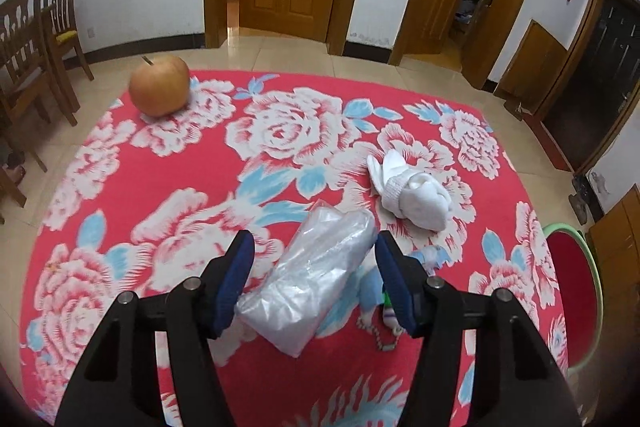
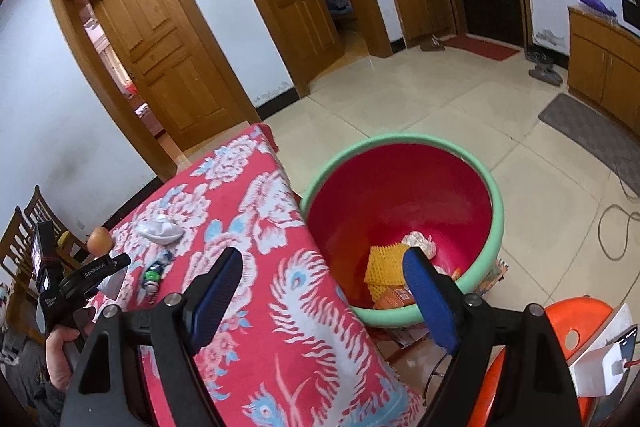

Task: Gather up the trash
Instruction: 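Grasp the white cloth with the right tool while the left tool holds the plastic bag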

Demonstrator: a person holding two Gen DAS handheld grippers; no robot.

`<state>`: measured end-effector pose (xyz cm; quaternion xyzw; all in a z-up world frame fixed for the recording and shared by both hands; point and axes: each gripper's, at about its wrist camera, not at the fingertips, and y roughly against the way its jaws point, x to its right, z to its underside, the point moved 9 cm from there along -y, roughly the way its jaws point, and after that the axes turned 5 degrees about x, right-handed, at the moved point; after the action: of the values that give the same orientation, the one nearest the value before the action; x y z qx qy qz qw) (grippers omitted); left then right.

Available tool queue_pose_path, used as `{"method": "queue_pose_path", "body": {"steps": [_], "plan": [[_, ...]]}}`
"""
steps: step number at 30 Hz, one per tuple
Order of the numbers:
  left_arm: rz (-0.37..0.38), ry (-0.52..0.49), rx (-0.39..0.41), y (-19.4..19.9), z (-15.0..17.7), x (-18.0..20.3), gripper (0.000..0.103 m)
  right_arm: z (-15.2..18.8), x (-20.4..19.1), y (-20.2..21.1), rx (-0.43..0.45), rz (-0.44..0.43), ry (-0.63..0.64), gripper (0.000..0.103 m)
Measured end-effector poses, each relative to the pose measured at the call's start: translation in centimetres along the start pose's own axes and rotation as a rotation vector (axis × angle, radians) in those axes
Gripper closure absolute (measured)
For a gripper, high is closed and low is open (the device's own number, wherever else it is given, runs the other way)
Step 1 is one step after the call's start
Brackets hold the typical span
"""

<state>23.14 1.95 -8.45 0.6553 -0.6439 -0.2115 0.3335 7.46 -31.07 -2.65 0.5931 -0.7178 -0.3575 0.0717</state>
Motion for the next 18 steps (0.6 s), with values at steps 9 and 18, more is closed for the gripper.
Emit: {"method": "queue_pose_path", "body": {"steps": [9, 18], "plan": [[-0.031, 0.02, 0.062, 4.1, -0.7, -3.5, 0.041, -0.6, -5.5, 3.0, 0.038, -0.084, 0.109, 0.018], [-0.091, 0.067, 0.095, 4.9, -1.7, -7.6, 0.041, -0.2, -14.0, 0.9, -0.021, -0.214, 0.208, 0.018]]}}
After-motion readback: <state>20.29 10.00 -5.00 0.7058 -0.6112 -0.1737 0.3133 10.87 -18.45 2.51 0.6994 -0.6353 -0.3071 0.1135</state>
